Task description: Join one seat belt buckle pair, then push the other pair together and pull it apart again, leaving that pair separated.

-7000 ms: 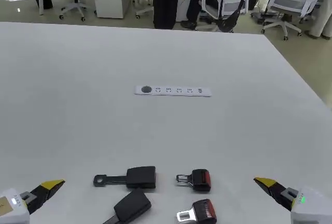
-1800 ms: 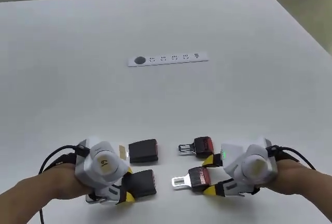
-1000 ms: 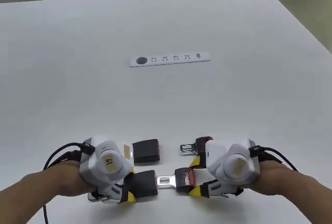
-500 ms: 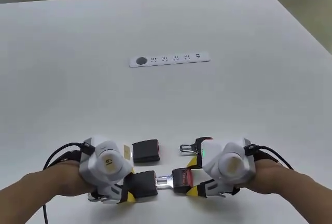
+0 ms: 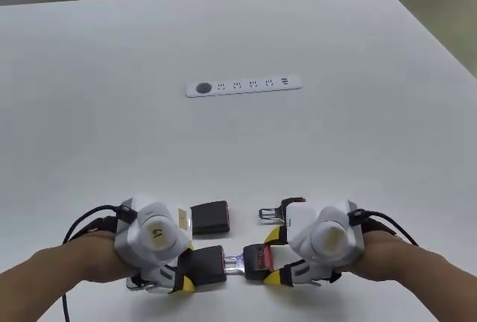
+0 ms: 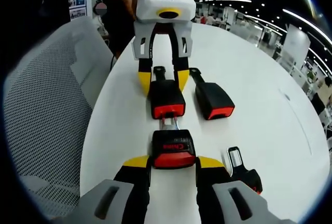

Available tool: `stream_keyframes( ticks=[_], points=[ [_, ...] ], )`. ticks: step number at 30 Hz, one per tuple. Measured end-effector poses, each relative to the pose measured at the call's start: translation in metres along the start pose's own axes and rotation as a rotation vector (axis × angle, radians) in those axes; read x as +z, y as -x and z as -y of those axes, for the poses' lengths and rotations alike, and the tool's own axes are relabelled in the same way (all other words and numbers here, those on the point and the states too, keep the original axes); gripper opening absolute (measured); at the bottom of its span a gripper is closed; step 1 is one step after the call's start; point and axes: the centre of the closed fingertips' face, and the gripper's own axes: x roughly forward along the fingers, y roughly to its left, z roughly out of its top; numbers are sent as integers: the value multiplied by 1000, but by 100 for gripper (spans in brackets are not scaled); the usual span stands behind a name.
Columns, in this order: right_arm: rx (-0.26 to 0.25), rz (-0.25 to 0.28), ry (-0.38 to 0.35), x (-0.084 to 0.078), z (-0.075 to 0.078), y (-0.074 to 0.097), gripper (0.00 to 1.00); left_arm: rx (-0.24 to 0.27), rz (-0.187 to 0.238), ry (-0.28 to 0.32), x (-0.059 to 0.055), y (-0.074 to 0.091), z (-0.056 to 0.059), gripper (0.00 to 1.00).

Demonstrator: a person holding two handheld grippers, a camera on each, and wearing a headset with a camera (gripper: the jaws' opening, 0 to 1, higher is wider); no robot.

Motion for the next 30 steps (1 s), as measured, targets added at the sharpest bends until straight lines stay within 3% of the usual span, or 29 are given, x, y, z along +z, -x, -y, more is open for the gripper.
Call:
stream_keyframes(
  ticks=[16, 30],
  points=[
    [4, 13, 36, 3, -3, -4, 30, -5, -10, -21, 0, 0, 0, 33],
    [-4, 31, -3, 5, -5, -5, 28, -12, -6, -33, 2, 2, 1, 32]
  ],
)
